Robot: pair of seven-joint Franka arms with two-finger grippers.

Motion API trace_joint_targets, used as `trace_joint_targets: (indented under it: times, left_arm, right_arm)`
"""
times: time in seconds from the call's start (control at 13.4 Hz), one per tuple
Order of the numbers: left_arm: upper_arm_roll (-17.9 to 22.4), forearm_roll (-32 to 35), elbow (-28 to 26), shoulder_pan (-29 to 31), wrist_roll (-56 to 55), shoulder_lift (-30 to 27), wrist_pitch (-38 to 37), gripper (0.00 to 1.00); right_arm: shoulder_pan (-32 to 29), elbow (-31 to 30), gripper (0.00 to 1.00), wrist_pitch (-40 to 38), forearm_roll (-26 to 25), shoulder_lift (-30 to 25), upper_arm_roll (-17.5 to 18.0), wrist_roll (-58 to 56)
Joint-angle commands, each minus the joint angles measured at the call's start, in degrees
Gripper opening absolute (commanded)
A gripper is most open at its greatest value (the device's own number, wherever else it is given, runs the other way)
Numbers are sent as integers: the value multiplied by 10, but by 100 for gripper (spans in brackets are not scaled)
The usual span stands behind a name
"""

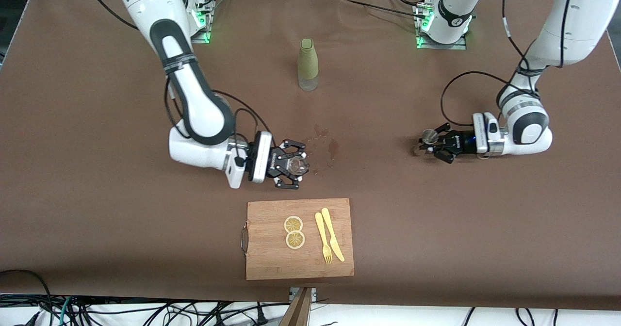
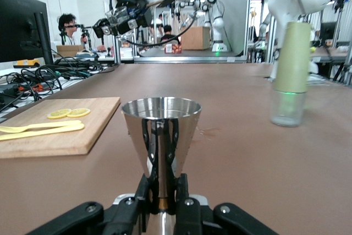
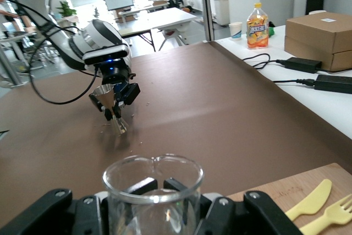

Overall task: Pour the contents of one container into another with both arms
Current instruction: 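Lift the beaker with the right gripper while the left gripper brings the jigger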

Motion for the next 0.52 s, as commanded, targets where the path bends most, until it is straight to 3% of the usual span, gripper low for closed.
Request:
trace_joint_targets:
  times: [0.0, 0.45]
  left_arm:
    - [-4, -70, 4, -59, -26, -18, 49, 0]
    - [-14, -231, 8, -162, -26, 0, 140, 0]
  right_arm:
    - [56, 4, 0, 100, 34, -10, -5, 16]
    - [135, 29, 0, 253, 43, -10, -5, 24]
